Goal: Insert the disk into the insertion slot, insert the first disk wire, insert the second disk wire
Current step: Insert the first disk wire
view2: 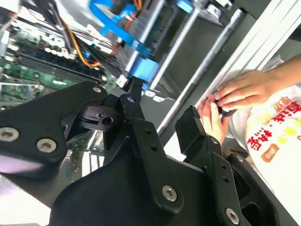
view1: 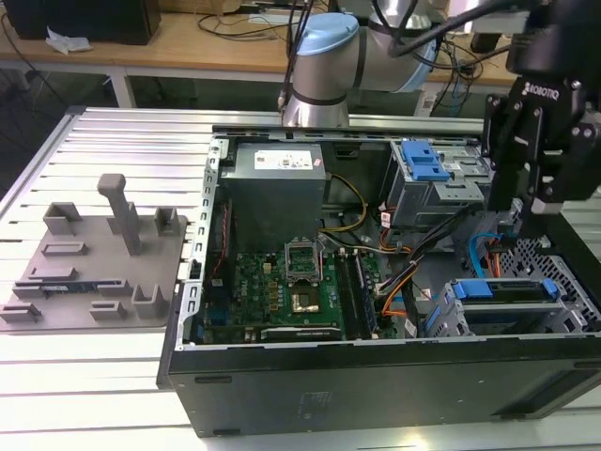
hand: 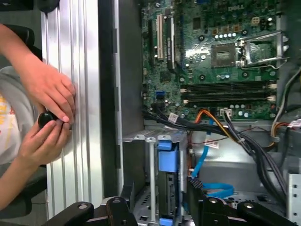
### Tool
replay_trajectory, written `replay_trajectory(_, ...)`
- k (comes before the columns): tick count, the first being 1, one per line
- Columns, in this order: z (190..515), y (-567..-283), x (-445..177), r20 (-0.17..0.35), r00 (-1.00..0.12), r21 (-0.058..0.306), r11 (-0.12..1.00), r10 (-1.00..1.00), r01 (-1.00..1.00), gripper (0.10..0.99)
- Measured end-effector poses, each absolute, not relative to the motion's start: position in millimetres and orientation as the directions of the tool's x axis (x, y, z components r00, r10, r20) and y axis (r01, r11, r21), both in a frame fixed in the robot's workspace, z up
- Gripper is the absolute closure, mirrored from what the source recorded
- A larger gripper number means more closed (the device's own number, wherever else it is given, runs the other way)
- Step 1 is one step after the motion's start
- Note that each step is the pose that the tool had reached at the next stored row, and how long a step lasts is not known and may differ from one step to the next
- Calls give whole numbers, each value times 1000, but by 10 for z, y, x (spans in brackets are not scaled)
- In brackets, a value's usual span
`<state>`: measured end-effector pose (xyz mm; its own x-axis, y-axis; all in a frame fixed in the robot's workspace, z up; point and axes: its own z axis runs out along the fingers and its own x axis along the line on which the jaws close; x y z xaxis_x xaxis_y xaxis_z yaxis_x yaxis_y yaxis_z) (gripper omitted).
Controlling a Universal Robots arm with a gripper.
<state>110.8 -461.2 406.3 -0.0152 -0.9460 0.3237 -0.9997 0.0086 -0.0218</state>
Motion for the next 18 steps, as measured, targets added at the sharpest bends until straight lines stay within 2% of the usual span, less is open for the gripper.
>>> replay_trajectory(6, 4030, -4467, 1525, 325, -15, -21, 9, -946, -1000, 525)
replay_trajectory(10, 3994, -4396, 1788, 343, -14, -15, 9, -939, -1000, 525)
replay_trajectory(15, 3936, -4393, 1799, 352, -97, -16, 98, -931, -995, 525)
replay_trajectory(18, 3901, -4293, 1782, 354, -98, -18, 98, -930, -995, 525)
